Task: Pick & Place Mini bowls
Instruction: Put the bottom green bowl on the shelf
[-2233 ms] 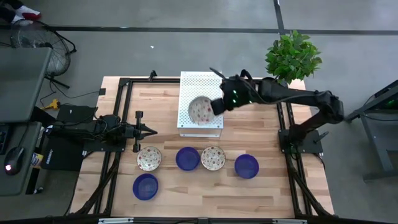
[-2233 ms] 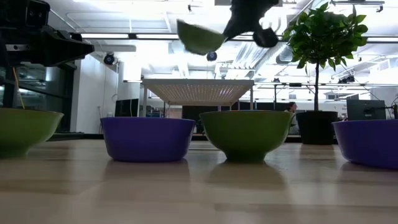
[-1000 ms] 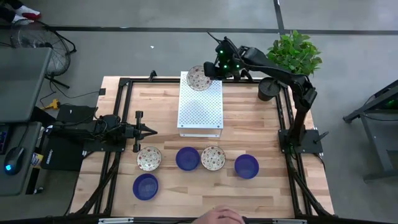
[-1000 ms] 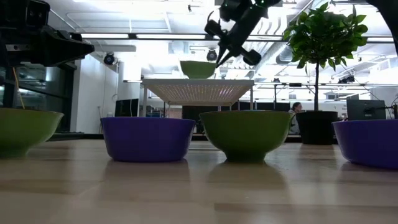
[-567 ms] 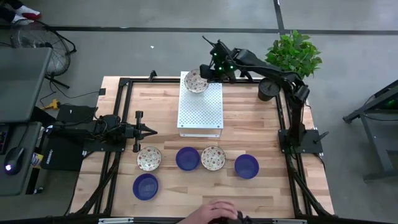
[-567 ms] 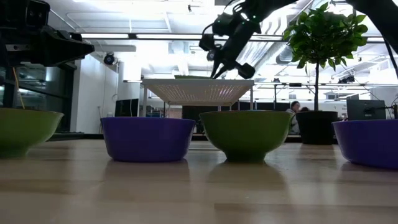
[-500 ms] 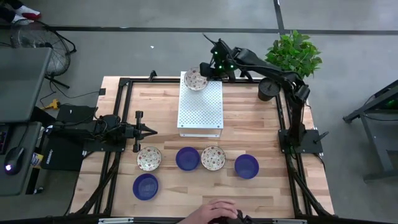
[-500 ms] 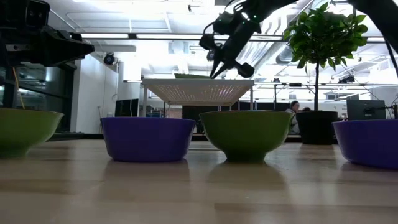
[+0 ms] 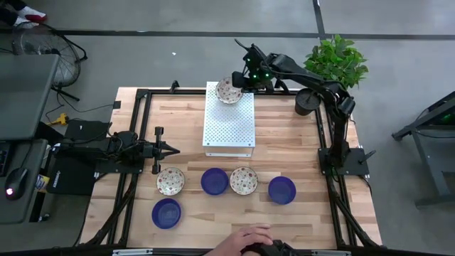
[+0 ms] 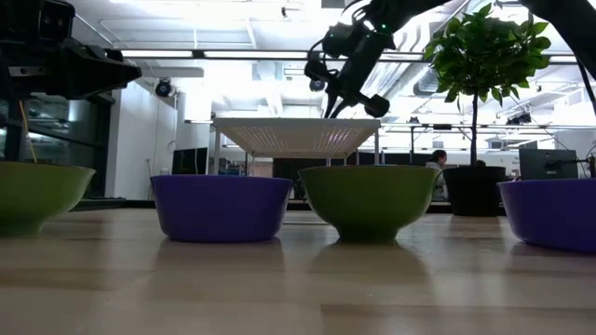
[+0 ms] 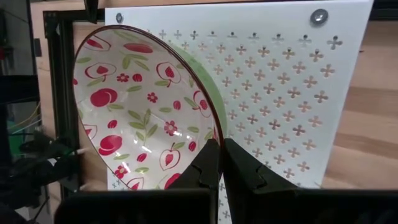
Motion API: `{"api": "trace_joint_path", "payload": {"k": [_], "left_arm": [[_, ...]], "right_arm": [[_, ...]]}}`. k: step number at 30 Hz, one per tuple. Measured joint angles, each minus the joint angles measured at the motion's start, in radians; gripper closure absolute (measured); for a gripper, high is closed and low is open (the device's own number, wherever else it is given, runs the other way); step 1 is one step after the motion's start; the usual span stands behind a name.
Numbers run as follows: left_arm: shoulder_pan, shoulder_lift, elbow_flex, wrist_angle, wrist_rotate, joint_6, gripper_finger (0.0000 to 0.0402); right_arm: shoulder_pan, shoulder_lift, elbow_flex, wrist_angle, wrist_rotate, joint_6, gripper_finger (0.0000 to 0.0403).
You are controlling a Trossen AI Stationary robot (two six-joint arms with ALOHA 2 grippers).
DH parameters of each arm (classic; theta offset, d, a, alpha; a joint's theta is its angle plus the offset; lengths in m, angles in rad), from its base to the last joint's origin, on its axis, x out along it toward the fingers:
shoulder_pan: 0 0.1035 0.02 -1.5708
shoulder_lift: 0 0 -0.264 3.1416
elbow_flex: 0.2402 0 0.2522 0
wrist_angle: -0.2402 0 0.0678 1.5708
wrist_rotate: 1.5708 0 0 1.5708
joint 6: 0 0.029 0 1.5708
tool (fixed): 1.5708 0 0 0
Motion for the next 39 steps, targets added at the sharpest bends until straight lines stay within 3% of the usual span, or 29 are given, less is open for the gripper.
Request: {"api": "trace_joint_path", "payload": {"k": [32, 39], "left_arm": [[0.0, 0.0, 0.0, 0.0, 0.0, 0.0, 0.0401], [0.0, 0.0, 0.0, 0.0, 0.0, 0.0, 0.0401]], "right_arm": [[-0.014, 0.016, 0.0, 0.008, -0.044, -0.045, 0.0401], [-0.014, 0.018, 0.0, 0.014, -0.047, -0.054, 0.0359]]}}
